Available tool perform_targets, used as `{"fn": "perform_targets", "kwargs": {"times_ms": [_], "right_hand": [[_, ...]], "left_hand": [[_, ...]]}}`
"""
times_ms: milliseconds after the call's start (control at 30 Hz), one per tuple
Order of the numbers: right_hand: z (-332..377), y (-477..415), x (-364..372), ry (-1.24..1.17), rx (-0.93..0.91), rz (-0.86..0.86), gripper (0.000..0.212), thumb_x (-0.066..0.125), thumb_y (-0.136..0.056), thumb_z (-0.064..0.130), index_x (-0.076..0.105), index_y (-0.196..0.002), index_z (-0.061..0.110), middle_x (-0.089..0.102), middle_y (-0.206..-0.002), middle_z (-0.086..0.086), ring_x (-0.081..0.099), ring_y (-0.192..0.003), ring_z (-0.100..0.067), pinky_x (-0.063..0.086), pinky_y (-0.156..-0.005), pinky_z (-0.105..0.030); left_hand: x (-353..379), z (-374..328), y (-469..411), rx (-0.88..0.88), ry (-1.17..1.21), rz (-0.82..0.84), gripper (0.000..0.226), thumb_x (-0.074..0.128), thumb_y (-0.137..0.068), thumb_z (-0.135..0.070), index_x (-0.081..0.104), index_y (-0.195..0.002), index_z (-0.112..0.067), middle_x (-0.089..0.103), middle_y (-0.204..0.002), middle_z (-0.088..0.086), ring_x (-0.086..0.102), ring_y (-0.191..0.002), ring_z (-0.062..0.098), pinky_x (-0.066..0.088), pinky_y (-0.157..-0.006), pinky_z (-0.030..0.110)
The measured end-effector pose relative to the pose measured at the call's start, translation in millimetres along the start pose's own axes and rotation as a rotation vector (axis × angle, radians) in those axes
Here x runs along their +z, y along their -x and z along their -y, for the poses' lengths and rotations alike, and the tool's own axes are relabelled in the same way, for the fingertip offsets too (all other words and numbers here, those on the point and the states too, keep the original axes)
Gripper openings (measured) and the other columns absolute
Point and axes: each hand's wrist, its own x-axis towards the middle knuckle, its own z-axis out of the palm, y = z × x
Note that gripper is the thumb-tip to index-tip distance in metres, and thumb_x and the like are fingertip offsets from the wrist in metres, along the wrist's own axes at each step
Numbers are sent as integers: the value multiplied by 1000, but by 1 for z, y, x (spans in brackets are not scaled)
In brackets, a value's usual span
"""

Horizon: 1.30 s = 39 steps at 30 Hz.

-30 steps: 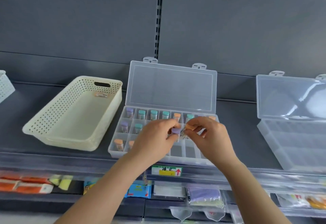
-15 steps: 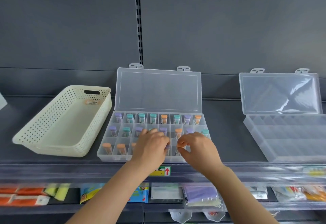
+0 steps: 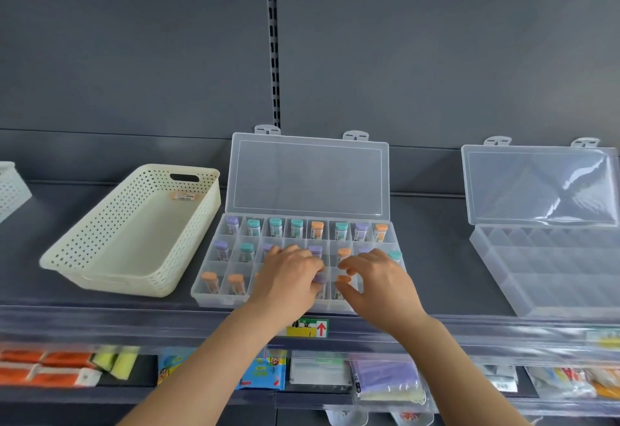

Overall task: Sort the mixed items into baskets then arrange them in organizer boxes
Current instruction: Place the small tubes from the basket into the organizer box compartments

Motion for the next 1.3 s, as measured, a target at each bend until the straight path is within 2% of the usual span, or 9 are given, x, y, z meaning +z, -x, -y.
{"fn": "perform_targets", "kwargs": {"times_ms": [200,367,500,833,967,1100,1133,1233,1300], "right_hand": [[11,-19,-2,-9,-25,1,23,61,-88,32,71,-105,20,71,-98,4,60,-94,-17,52,-77,-30],[36,-53,5,54,-95,24,26,58,-89,31,69,-111,22,68,-110,2,61,-99,-19,50,-80,-29],[64,-89,16,97,-175,86,28,56,-91,30,65,-115,21,64,-111,-2,59,-101,-23,50,-79,-31],[161,-203,64,198,-316,179,30,52,-90,29,64,-115,17,62,-109,-5,53,-104,-26,47,-85,-35],[194,-241,86,373,-312,354,38,53,-90,43,62,-116,16,62,-112,-4,51,-108,-25,43,-87,-34],[218,-264,108,625,-247,717,54,66,-73,64,53,-78,12,54,-77,1,52,-89,-25,38,-78,-33],[223,-269,114,674,-233,805,58,69,-67,66,49,-76,13,50,-73,3,52,-88,-24,36,-81,-33],[233,-275,128,759,-236,955,61,73,-63,66,56,-98,19,50,-78,5,53,-99,-23,30,-92,-36],[233,-278,133,742,-252,979,57,75,-64,62,56,-98,20,49,-74,6,52,-91,-22,32,-90,-35]], "left_hand": [[-23,17,-1,-26,-15,-37,26,54,-94,-34,64,-116,-26,64,-111,-9,54,-105,10,38,-97,30],[-52,61,1,-97,-116,-43,20,51,-94,-25,68,-104,-23,64,-106,-7,54,-100,12,43,-90,29],[-73,108,0,-187,-262,-18,22,53,-91,-20,66,-109,-22,62,-106,-5,53,-103,16,43,-86,32],[-89,246,-21,-345,-397,170,47,50,-85,-8,55,-128,-24,53,-117,1,47,-115,22,40,-93,35],[-77,287,-35,-311,-384,275,47,50,-84,-2,55,-127,-20,50,-123,3,46,-120,24,40,-95,36],[-58,312,-47,-266,-311,333,48,48,-83,2,52,-127,-16,54,-122,7,49,-117,28,43,-94,39],[-54,317,-50,-250,-296,336,48,48,-84,3,50,-128,-16,54,-123,7,49,-117,28,44,-94,39],[-46,328,-57,-224,-262,310,40,45,-86,4,51,-122,-11,52,-121,7,51,-113,29,42,-85,36],[-42,333,-60,-242,-227,299,30,44,-89,2,56,-114,-7,50,-114,9,52,-106,29,37,-75,34]]}}
